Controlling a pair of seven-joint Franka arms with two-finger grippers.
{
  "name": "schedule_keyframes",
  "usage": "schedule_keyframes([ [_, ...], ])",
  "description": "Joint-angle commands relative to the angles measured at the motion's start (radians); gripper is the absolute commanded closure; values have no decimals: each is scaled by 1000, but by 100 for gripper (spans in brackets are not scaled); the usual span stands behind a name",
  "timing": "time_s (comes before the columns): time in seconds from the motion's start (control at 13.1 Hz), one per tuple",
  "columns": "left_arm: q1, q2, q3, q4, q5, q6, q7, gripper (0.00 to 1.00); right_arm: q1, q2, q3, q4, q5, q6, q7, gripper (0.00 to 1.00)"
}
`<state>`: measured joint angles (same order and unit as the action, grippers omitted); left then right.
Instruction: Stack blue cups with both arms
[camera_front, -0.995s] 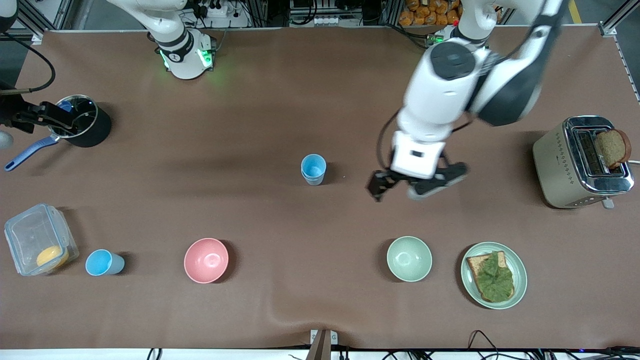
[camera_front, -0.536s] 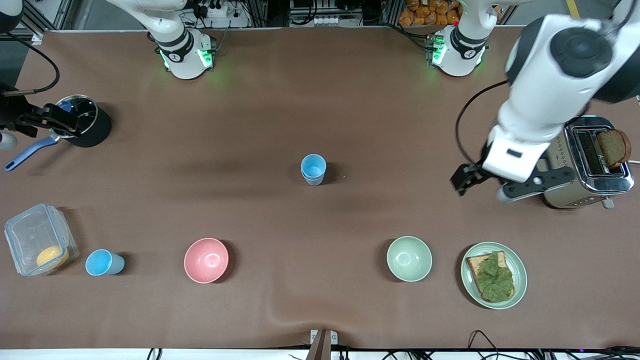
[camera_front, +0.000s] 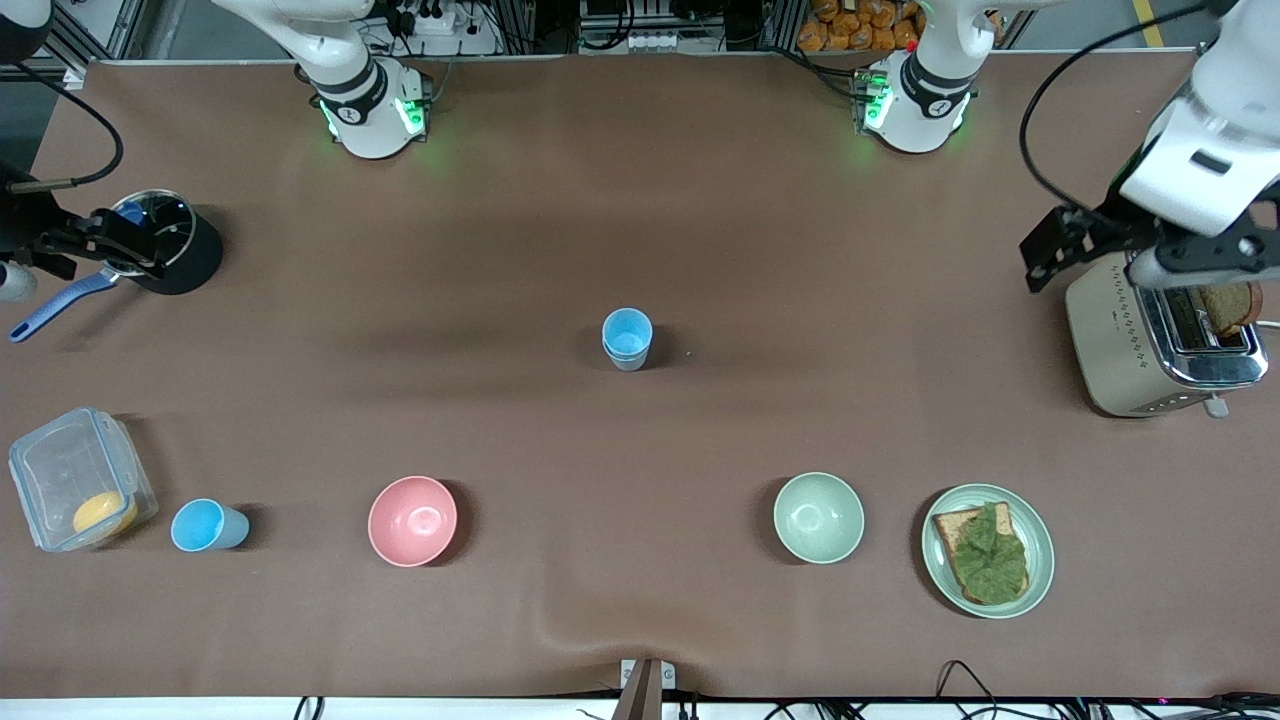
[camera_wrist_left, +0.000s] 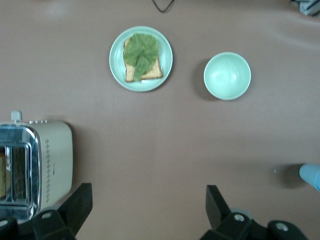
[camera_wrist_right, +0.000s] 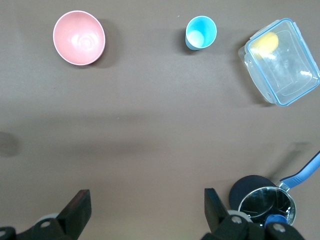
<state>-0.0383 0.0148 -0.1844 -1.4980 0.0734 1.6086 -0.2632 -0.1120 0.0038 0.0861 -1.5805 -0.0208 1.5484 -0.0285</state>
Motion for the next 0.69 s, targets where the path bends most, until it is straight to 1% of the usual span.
schedule_keyframes([
  [0.0,-8,-25,32,-19,-21,-24,30,0,-2,13,3,24,9,-7,16,0],
  [0.15,-2,-50,42,-22,-35,-73,32,0,0,13,3,24,9,-1,16,0],
  [0.31,20,-103,48,-86,-108,-93,51,0,2,12,3,24,9,1,16,0],
  [0.46,37,-119,60,-93,-109,-95,62,0,2,12,3,22,9,1,16,0],
  [0.54,28,-139,81,-100,-109,-96,77,0,0,12,1,22,9,1,16,0],
  [0.61,28,-145,83,-100,-109,-101,81,0,2,12,3,22,9,-1,16,0],
])
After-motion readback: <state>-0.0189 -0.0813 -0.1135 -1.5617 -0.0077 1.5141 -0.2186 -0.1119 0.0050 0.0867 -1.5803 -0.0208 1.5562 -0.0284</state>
